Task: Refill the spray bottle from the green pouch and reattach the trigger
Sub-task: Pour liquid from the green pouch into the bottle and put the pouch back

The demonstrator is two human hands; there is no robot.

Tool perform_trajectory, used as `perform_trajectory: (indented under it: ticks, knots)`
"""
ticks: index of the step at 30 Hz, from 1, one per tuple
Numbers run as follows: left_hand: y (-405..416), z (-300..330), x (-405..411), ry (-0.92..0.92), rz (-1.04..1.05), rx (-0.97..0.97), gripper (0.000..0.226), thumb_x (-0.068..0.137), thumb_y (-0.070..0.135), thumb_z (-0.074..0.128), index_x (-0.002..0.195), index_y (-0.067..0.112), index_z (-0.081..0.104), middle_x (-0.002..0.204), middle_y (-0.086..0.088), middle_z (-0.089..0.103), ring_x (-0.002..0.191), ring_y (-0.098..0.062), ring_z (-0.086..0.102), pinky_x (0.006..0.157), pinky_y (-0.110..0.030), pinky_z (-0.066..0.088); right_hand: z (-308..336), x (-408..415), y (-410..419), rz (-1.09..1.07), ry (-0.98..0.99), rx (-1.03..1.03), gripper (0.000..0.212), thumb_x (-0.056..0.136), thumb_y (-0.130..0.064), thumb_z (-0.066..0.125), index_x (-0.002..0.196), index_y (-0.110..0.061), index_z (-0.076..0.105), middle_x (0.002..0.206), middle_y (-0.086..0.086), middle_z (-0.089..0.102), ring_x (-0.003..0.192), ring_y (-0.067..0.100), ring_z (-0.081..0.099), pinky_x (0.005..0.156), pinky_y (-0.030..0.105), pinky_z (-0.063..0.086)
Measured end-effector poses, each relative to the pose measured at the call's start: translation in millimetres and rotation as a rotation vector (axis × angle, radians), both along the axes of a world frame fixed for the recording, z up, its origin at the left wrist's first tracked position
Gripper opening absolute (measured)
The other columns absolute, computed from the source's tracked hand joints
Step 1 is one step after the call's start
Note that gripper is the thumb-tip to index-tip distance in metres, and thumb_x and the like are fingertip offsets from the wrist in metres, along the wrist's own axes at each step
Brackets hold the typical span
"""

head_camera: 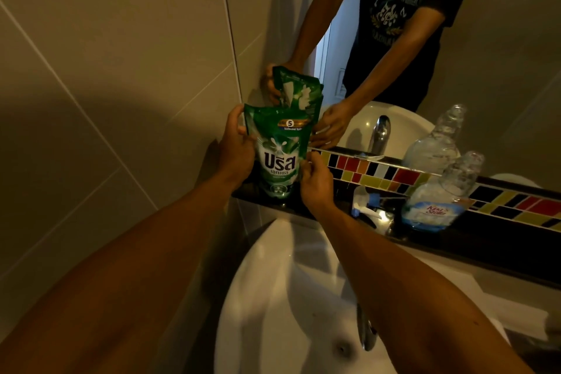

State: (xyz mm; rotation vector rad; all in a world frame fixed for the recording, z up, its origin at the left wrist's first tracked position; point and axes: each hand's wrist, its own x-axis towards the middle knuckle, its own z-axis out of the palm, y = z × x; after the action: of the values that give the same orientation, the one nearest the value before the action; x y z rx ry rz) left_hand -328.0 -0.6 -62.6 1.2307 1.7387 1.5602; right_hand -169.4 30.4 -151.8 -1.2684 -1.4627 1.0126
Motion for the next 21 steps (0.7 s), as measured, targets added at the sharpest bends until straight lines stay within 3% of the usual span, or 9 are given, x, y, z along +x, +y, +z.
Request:
perform_trajectory:
  ticks: [2, 4, 7, 10, 13, 15, 18, 20, 21]
  knots:
    - [0, 3, 5, -0.023, -0.030, -0.005, 0.058, 0.092, 0.000, 0.052, 0.141, 0.031, 0.044, 0.096, -0.007, 0.066, 0.086, -0.020, 0.071, 0.070, -0.037, 0.060, 0, 7, -5, 0.000, 0.032, -0.010, 0.016, 0.108, -0.015, 0.045, 0.105, -0.019, 0.060, 0.098, 0.000, 0.067, 0.089, 0.010, 0.063, 0.079, 0.034, 0.054]
    - [-4, 7, 11, -0.002, -0.078, 0.002, 0.058, 0.090, -0.002, 0.051, 0.136, 0.033, 0.047, 0.101, -0.011, 0.067, 0.090, -0.025, 0.070, 0.074, -0.045, 0.060, 0, 16, -13, 0.018, 0.063, -0.027, 0.017, 0.108, -0.013, 0.046, 0.099, -0.021, 0.058, 0.094, 0.000, 0.067, 0.087, 0.010, 0.063, 0.075, 0.030, 0.050]
    - [-14, 19, 22, -0.017, -0.161, 0.029, 0.059, 0.090, -0.008, 0.050, 0.137, 0.027, 0.047, 0.097, -0.007, 0.067, 0.089, -0.018, 0.071, 0.074, -0.039, 0.060, 9, 32, -27, 0.043, 0.131, -0.067, 0.014, 0.108, -0.018, 0.046, 0.105, -0.022, 0.059, 0.105, 0.001, 0.070, 0.099, 0.015, 0.067, 0.083, 0.035, 0.055]
    - [-22, 42, 37, -0.063, -0.232, 0.004, 0.060, 0.092, -0.011, 0.050, 0.137, 0.029, 0.046, 0.109, -0.017, 0.065, 0.097, -0.030, 0.070, 0.078, -0.046, 0.060, 28, 46, -44, 0.039, 0.207, -0.125, 0.016, 0.110, -0.023, 0.043, 0.107, -0.027, 0.058, 0.114, 0.003, 0.070, 0.108, 0.019, 0.068, 0.093, 0.046, 0.057]
    - [-31, 71, 58, -0.045, -0.265, -0.008, 0.061, 0.092, -0.008, 0.050, 0.136, 0.034, 0.048, 0.102, -0.007, 0.064, 0.088, -0.027, 0.070, 0.062, -0.036, 0.059, 48, 64, -63, 0.019, 0.265, -0.125, 0.017, 0.111, -0.023, 0.039, 0.114, -0.023, 0.055, 0.119, 0.006, 0.068, 0.112, 0.021, 0.066, 0.100, 0.054, 0.055]
    - [-38, 90, 74, -0.018, -0.291, 0.015, 0.058, 0.092, -0.008, 0.050, 0.133, 0.033, 0.051, 0.102, -0.006, 0.063, 0.087, -0.027, 0.069, 0.062, -0.038, 0.060, 62, 75, -75, 0.020, 0.320, -0.109, 0.018, 0.112, -0.023, 0.037, 0.122, -0.023, 0.052, 0.124, 0.007, 0.066, 0.116, 0.024, 0.065, 0.100, 0.055, 0.055]
    - [-49, 114, 96, 0.030, -0.329, 0.020, 0.051, 0.092, -0.001, 0.056, 0.124, 0.039, 0.053, 0.108, -0.016, 0.063, 0.093, -0.039, 0.068, 0.075, -0.056, 0.059, 87, 94, -98, 0.077, 0.423, -0.093, 0.026, 0.110, -0.036, 0.042, 0.134, -0.041, 0.047, 0.127, -0.007, 0.068, 0.117, 0.014, 0.067, 0.090, 0.037, 0.060]
    - [-55, 127, 109, 0.055, -0.343, 0.025, 0.050, 0.092, 0.001, 0.059, 0.125, 0.038, 0.052, 0.105, -0.017, 0.063, 0.093, -0.042, 0.068, 0.075, -0.059, 0.058, 100, 106, -115, 0.109, 0.443, -0.098, 0.033, 0.102, -0.045, 0.057, 0.130, -0.059, 0.045, 0.123, -0.019, 0.069, 0.109, 0.003, 0.070, 0.079, 0.025, 0.060]
    - [-58, 132, 116, 0.061, -0.348, 0.028, 0.050, 0.092, 0.001, 0.060, 0.125, 0.037, 0.052, 0.101, -0.015, 0.063, 0.092, -0.042, 0.068, 0.074, -0.058, 0.059, 103, 113, -121, 0.109, 0.441, -0.095, 0.047, 0.096, -0.044, 0.067, 0.133, -0.060, 0.042, 0.125, -0.017, 0.069, 0.110, 0.004, 0.070, 0.078, 0.027, 0.062]
